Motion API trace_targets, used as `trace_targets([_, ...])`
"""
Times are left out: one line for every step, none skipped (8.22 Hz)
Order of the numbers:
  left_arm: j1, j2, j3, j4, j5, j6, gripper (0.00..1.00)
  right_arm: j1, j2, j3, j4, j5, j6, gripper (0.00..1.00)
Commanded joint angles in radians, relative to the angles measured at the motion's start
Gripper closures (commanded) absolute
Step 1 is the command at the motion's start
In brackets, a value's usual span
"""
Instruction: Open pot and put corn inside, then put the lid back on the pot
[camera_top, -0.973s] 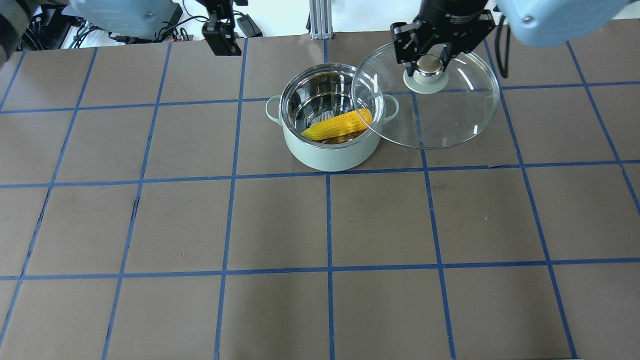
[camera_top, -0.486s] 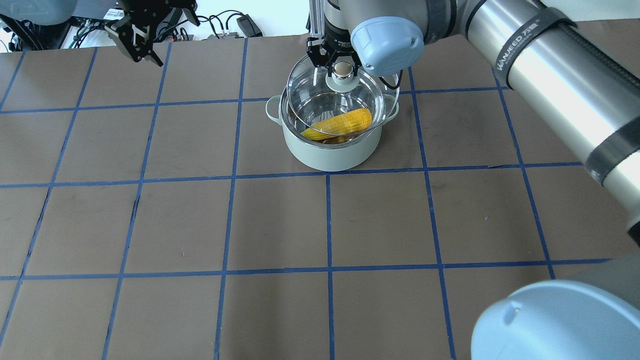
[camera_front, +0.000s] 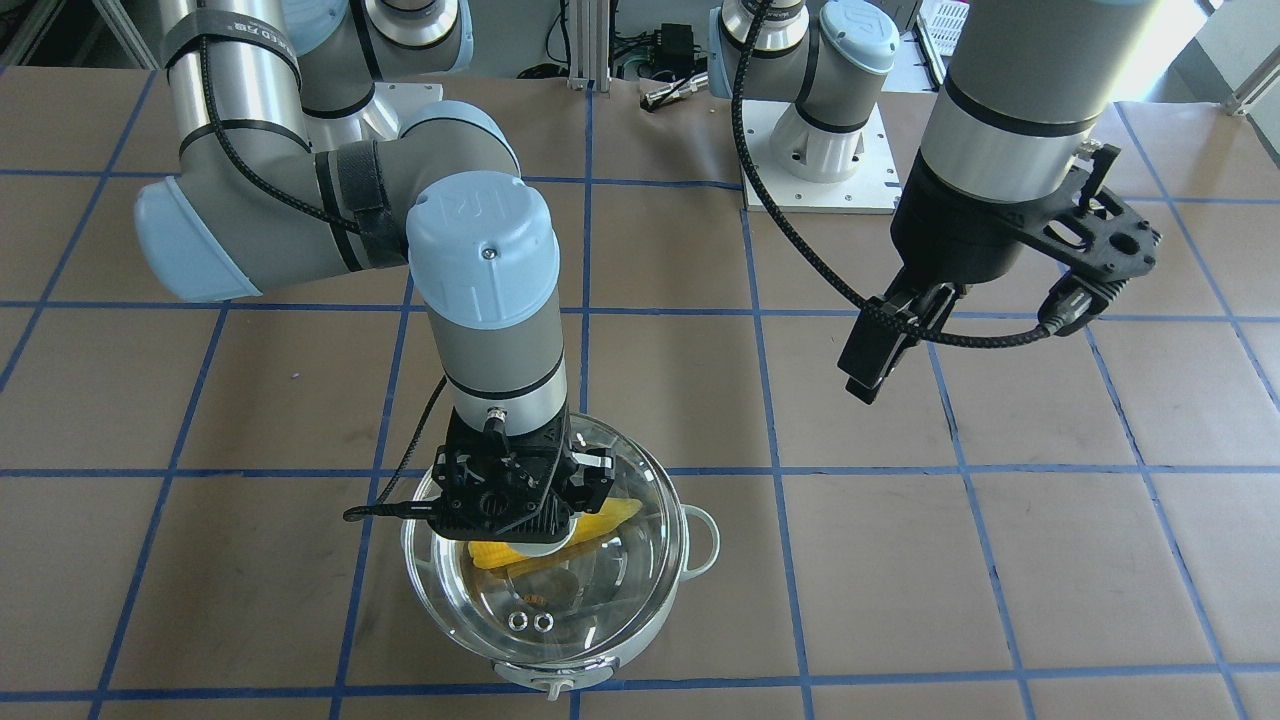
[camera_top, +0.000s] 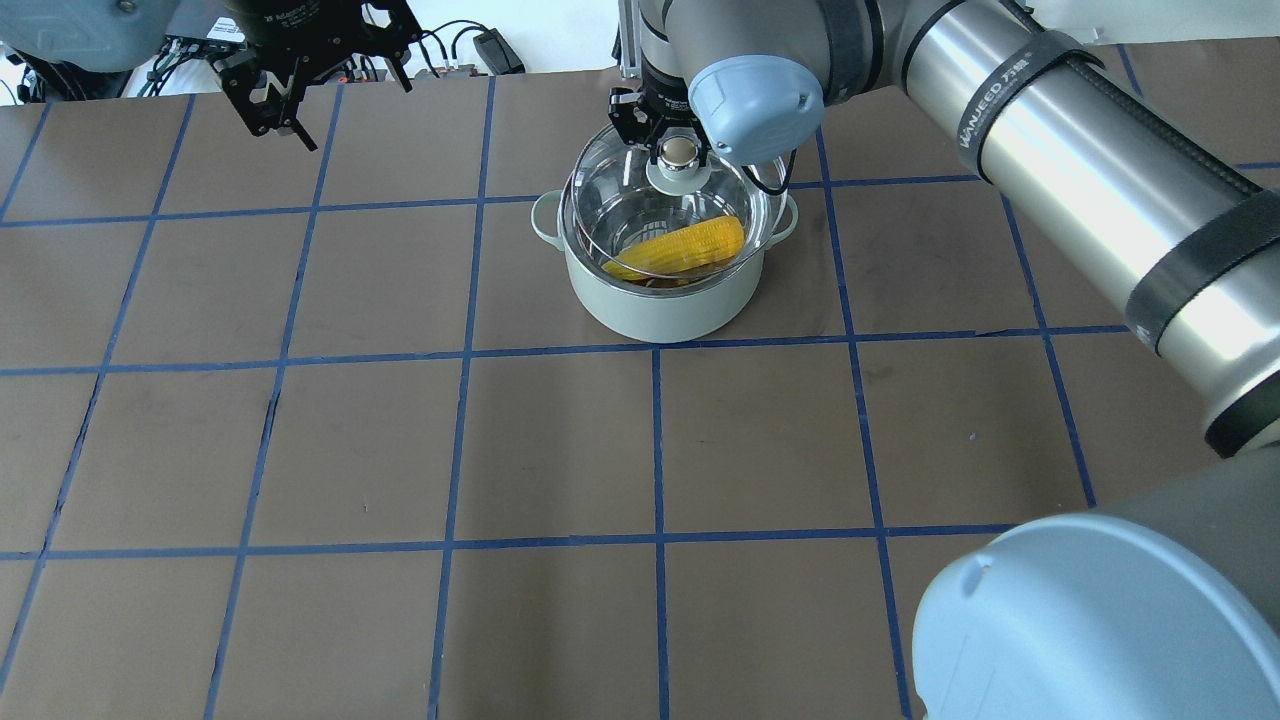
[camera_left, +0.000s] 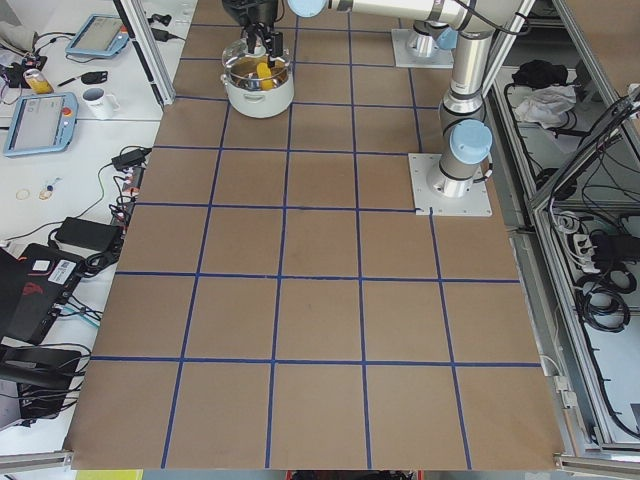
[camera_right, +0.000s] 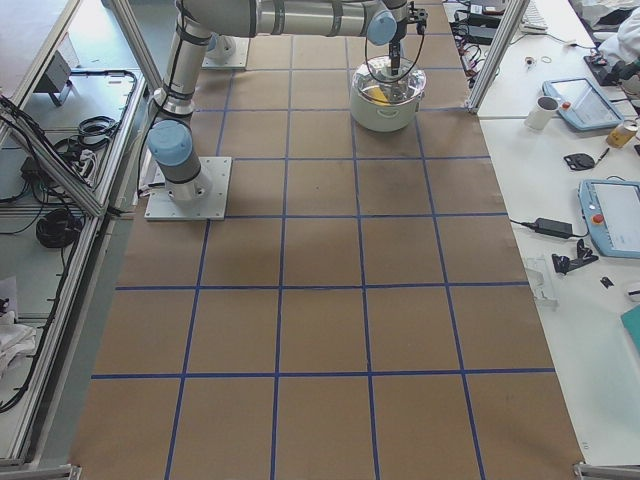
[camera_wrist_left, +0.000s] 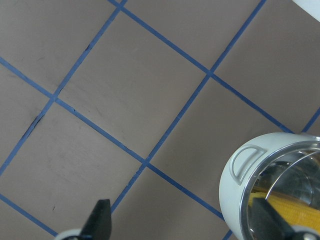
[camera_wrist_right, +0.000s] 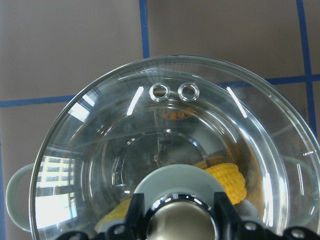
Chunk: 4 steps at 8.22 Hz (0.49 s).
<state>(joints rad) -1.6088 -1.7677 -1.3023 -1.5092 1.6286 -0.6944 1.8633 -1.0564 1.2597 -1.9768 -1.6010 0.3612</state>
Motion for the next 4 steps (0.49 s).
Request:
trace_targets([-0.002, 0.014, -0.005, -0.002, -0.001, 0.194, 0.00, 0.020, 0.013, -0.002, 0.003, -0.005, 0.016, 0.84])
trace_targets([-0.003, 0.017, -0.008, -0.003, 0.007, 0.270, 0.00, 0.030, 0.015, -0.005, 0.004, -0.008, 0.016, 0.84])
trace_targets([-0.003, 0.028, -0.009, -0.003, 0.008, 0.365, 0.00, 0.031, 0.016, -0.006, 0.003, -0.002, 0.021, 0.84])
trace_targets([-0.003, 0.048, -0.012, -0.005, 0.010, 0.460, 0.00, 0.031, 0.021, -0.010, 0.003, -0.007, 0.003, 0.84])
